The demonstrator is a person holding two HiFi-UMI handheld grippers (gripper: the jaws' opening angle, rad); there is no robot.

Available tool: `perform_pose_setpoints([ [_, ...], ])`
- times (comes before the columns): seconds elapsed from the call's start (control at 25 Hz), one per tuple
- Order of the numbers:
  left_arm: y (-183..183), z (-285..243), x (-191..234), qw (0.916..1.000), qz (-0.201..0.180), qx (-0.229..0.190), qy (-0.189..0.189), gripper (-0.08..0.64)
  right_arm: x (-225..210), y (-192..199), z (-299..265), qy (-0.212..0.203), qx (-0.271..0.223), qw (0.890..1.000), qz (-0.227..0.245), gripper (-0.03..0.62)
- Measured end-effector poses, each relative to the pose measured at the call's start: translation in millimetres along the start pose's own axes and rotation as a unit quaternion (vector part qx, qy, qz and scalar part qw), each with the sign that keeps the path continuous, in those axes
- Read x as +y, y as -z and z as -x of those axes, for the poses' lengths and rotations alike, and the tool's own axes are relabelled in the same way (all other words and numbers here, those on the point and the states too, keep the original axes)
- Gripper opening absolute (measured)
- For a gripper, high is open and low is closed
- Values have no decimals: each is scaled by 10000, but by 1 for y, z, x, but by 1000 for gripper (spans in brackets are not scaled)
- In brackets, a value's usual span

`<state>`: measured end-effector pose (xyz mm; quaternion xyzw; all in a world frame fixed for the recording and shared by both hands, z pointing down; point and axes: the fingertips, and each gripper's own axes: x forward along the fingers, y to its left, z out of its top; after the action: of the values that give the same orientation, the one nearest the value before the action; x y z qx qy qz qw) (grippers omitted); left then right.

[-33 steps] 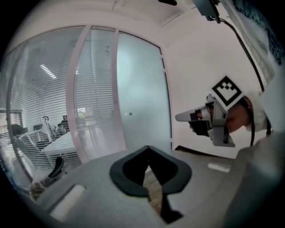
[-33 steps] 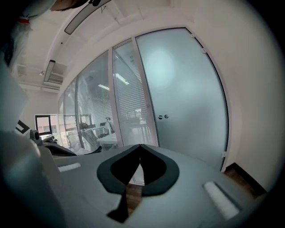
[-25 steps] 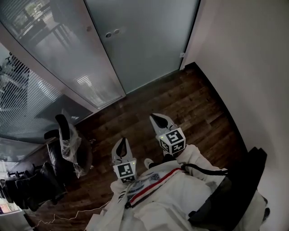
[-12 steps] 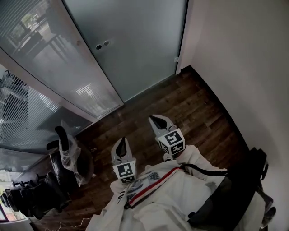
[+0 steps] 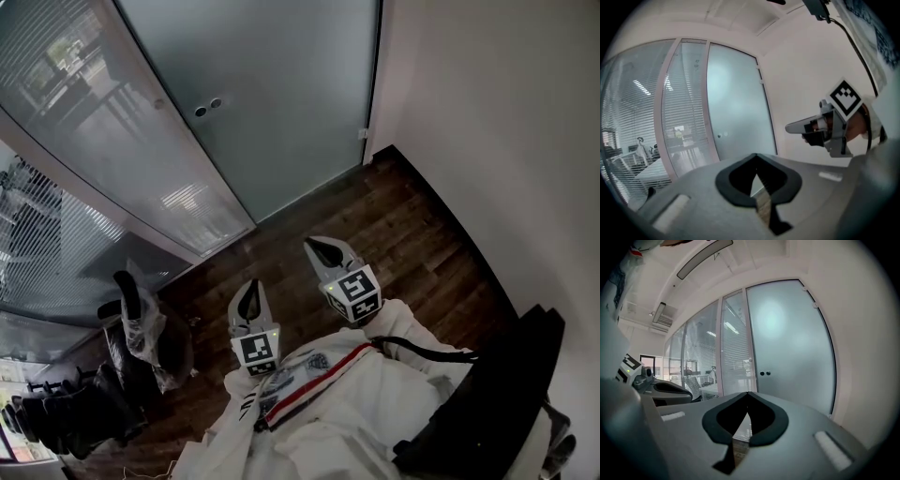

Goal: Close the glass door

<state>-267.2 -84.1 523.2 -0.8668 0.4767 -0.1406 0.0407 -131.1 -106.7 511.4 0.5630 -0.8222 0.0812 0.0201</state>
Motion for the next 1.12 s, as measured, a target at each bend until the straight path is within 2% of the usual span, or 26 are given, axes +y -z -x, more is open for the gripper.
perform_pose_setpoints([
  [0.64, 9, -1, -18, 9997, 132, 170, -101, 2, -9, 10, 7, -271, 264, 9993, 42, 6],
  [1.12, 11, -2, -21, 9997, 123, 191, -88, 2, -11, 14, 8, -272, 306, 9992, 41, 6],
])
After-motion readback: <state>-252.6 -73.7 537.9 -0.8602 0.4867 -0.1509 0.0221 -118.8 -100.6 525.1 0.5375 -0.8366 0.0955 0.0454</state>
